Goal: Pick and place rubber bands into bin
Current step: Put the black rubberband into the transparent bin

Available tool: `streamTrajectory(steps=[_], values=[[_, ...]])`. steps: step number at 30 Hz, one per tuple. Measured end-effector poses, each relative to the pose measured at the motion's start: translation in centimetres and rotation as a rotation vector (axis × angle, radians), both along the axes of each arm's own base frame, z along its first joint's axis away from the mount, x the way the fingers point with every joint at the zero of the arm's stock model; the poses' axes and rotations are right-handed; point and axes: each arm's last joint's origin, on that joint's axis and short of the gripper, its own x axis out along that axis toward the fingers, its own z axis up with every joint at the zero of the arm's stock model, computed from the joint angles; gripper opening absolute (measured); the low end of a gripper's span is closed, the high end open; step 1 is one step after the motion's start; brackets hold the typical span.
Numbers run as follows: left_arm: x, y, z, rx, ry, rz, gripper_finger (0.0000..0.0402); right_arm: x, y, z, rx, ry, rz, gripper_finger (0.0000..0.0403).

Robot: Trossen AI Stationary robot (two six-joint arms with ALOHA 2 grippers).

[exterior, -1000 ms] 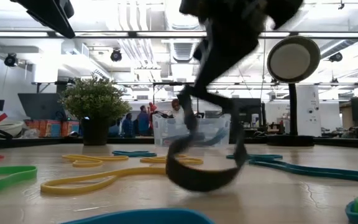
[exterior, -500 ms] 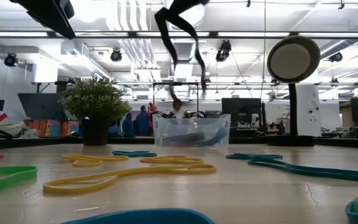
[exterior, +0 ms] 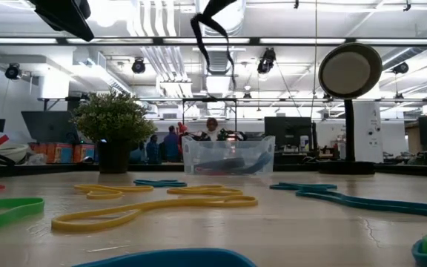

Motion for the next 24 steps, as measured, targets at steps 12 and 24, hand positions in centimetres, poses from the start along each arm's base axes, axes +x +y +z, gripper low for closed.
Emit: streamTrajectory(steps=[12,24], values=[[0.2,0.0,0.2,0.000,-0.029,0.012,0.0098,-0.4,-9.6,-0.6,-0.049,0.067,-0.180,0.0008],[0.2,0.1,0.2,0.036,-0.052,0.046,0.0098,-1.4,-15.7,-2.2,0.060,0.074,-0.342,0.0008]])
